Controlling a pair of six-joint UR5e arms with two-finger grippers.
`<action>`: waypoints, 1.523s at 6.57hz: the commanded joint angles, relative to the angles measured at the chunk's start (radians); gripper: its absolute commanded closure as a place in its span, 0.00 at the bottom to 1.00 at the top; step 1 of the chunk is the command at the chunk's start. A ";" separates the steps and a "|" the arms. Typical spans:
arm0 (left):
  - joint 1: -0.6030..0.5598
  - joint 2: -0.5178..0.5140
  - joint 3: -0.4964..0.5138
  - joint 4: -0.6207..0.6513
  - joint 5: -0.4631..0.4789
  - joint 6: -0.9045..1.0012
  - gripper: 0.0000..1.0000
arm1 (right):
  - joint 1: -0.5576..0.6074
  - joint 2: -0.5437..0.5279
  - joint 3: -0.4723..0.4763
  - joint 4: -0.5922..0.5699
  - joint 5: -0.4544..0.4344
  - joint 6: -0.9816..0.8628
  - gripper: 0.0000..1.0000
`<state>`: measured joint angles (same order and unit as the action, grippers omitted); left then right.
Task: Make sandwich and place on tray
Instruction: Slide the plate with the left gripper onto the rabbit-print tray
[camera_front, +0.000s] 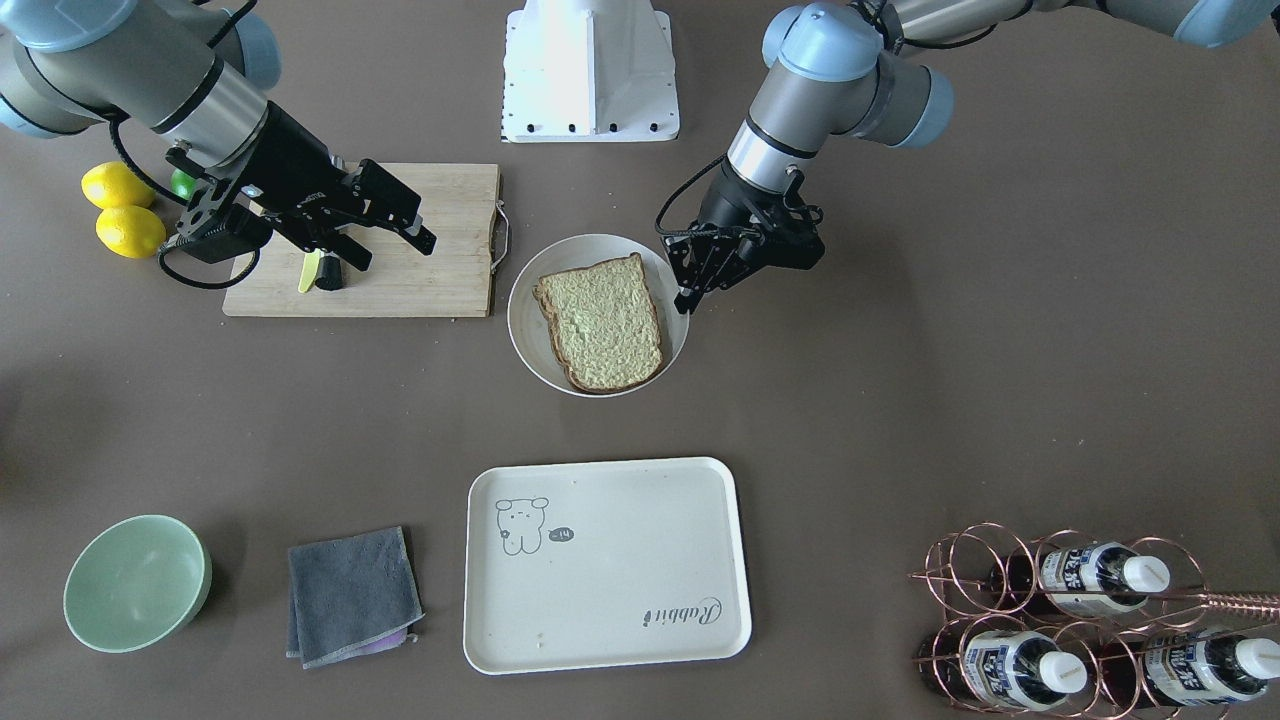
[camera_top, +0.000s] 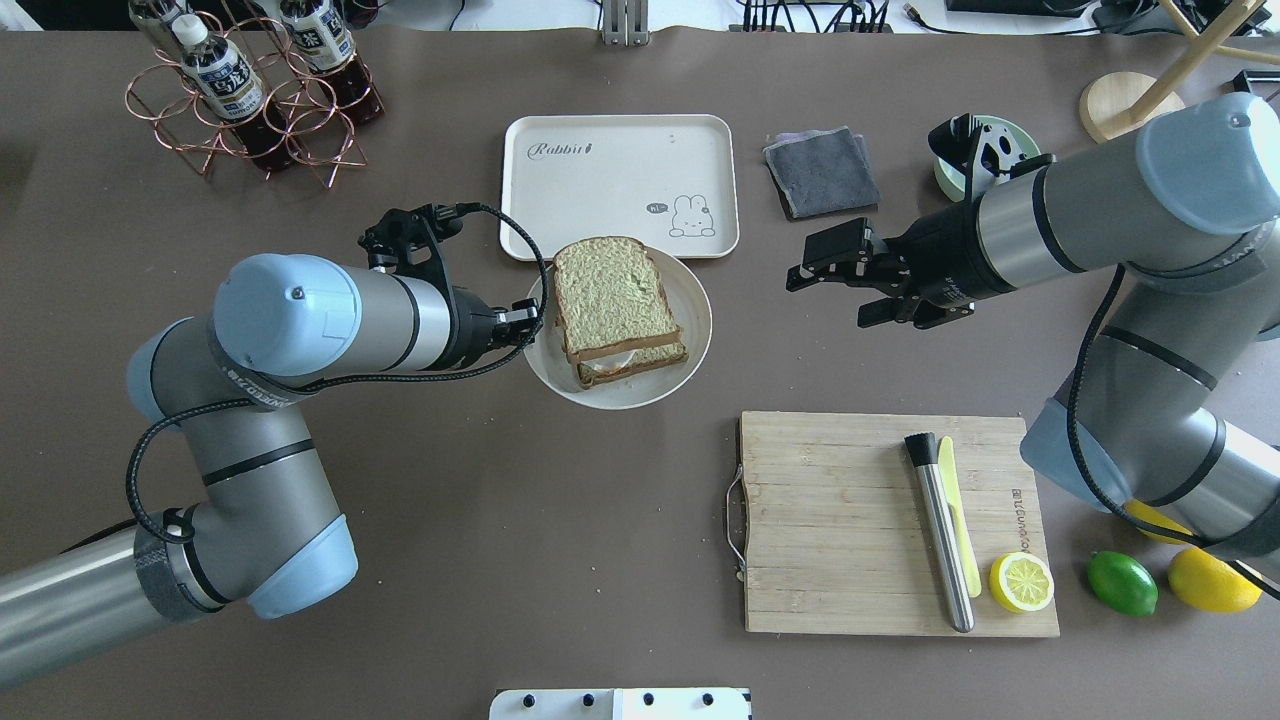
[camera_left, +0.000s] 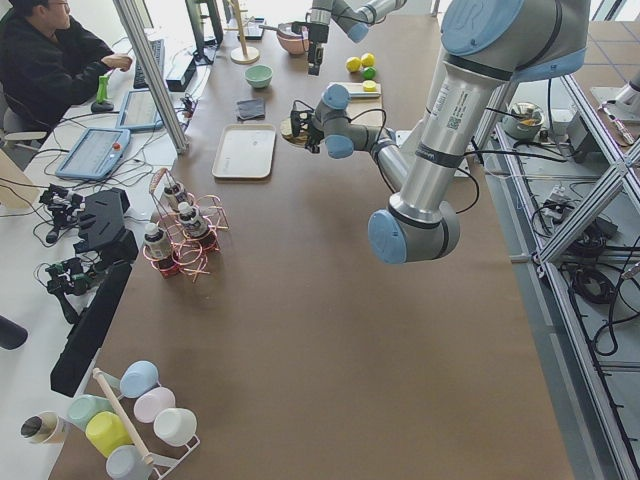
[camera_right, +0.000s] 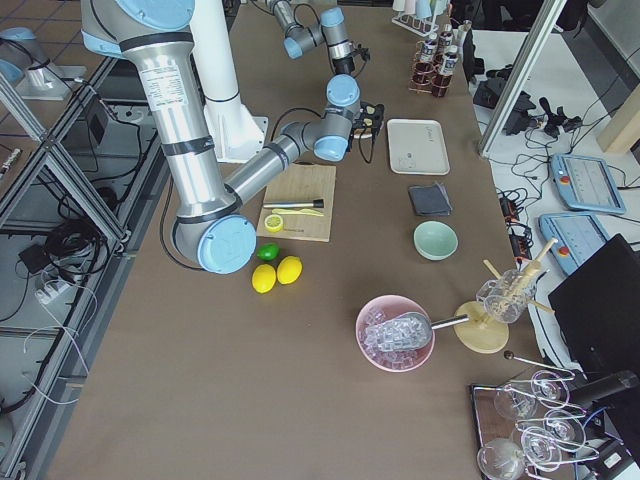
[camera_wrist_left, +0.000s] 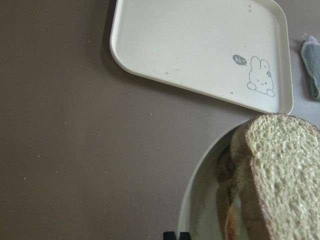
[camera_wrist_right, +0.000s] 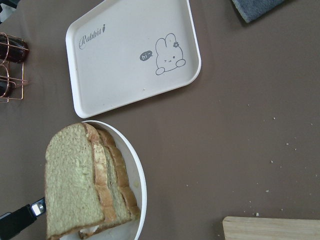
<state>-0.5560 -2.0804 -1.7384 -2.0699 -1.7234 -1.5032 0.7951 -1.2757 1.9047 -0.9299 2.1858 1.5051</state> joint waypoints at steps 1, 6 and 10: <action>-0.045 -0.071 0.110 0.011 0.004 -0.008 1.00 | 0.003 -0.004 0.007 0.031 -0.061 -0.003 0.00; -0.123 -0.237 0.442 -0.119 0.011 -0.074 1.00 | -0.008 -0.002 -0.001 0.034 -0.135 -0.032 0.00; -0.140 -0.320 0.616 -0.200 0.045 -0.074 1.00 | -0.010 0.006 -0.019 0.034 -0.178 -0.045 0.00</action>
<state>-0.6970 -2.3755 -1.1884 -2.2260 -1.6967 -1.5768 0.7857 -1.2722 1.8905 -0.8959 2.0121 1.4613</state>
